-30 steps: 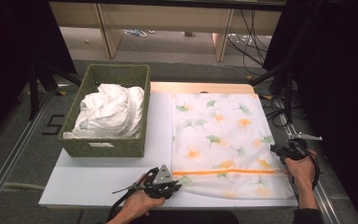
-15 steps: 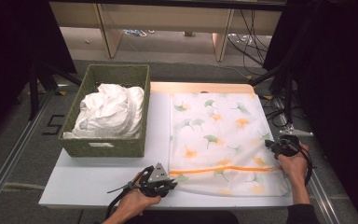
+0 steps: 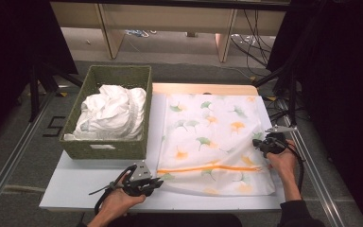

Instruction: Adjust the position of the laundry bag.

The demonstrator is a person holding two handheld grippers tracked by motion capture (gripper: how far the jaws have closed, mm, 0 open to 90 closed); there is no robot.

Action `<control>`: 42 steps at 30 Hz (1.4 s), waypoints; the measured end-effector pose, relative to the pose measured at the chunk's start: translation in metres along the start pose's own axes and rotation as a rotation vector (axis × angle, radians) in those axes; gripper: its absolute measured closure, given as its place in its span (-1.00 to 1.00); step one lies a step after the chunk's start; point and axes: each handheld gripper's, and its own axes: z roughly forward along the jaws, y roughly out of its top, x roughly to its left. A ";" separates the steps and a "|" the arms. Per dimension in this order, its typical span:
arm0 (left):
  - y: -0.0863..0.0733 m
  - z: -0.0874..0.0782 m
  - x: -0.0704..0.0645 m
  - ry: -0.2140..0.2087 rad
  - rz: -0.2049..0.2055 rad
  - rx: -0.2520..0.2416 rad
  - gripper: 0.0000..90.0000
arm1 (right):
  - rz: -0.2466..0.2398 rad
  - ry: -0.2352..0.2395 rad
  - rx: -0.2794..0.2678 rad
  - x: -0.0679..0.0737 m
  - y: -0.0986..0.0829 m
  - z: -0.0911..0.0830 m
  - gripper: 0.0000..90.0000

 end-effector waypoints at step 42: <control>0.026 0.031 0.033 0.112 -0.156 0.027 0.17 | 0.053 0.022 0.016 -0.018 0.014 0.008 1.00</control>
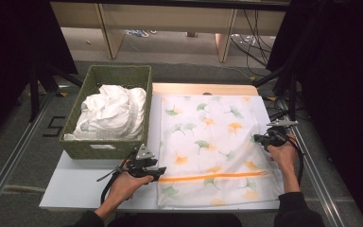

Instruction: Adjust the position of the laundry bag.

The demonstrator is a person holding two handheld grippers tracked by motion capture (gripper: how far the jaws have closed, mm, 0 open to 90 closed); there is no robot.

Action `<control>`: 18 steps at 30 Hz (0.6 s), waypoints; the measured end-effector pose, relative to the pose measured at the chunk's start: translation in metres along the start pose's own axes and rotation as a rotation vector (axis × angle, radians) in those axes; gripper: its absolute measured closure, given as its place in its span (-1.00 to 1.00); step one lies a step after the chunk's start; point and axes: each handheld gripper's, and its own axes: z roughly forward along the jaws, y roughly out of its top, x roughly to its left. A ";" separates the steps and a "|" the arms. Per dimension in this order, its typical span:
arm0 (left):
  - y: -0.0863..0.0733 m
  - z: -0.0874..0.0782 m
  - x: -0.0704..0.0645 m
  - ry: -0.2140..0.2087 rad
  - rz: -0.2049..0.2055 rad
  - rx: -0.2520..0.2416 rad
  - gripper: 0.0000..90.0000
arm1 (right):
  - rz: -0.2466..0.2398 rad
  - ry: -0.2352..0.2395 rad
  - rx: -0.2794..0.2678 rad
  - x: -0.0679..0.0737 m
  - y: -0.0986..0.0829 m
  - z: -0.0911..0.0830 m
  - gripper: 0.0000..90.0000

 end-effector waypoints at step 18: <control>0.001 0.018 0.007 0.025 0.081 0.013 0.94 | -0.008 -0.005 -0.037 0.004 0.001 -0.002 1.00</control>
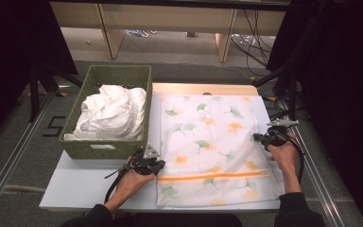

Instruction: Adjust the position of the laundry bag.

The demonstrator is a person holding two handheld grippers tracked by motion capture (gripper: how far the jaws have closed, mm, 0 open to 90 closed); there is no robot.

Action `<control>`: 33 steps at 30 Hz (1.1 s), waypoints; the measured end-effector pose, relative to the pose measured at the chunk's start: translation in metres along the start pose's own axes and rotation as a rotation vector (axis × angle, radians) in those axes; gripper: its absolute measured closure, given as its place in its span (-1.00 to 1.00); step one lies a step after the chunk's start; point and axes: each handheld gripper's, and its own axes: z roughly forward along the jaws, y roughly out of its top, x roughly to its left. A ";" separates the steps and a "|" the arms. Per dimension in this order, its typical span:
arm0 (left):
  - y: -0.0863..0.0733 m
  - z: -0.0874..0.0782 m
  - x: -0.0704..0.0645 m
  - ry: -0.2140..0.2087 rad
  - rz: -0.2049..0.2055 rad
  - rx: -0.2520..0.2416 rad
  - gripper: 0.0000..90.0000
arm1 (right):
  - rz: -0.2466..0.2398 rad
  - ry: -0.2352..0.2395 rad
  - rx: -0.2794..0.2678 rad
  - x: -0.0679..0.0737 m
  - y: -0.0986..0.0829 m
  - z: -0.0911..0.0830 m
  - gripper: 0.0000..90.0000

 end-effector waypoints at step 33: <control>-0.020 -0.030 0.026 0.036 -0.085 -0.024 0.66 | -0.067 0.061 0.023 0.021 0.008 0.013 0.98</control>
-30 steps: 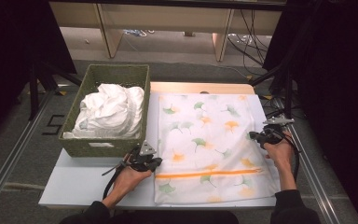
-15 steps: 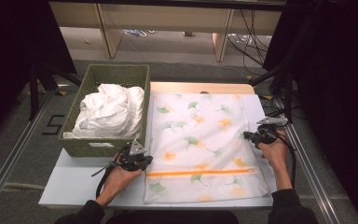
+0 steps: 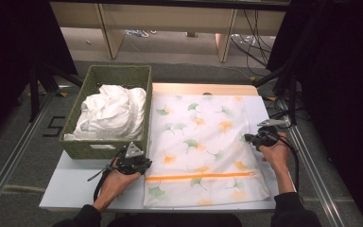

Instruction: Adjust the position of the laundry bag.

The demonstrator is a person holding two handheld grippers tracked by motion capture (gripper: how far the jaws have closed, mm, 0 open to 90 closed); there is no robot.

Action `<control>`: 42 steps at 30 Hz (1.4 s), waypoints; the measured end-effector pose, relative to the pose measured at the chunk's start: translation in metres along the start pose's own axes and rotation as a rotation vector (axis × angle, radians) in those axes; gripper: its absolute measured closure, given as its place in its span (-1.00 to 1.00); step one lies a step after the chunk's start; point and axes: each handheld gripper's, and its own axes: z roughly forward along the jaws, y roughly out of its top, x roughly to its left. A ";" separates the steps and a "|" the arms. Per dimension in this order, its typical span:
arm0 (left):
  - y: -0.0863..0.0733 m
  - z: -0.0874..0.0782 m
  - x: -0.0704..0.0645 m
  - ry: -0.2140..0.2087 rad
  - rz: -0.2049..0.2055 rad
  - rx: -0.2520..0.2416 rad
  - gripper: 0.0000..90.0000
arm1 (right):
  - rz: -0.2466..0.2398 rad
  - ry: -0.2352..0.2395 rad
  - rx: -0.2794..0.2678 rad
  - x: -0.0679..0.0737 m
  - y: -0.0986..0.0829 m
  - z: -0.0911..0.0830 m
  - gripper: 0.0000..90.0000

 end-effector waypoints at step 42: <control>0.015 -0.022 -0.064 -0.181 0.035 -0.127 -0.45 | 0.099 0.065 0.097 0.039 -0.072 -0.086 0.31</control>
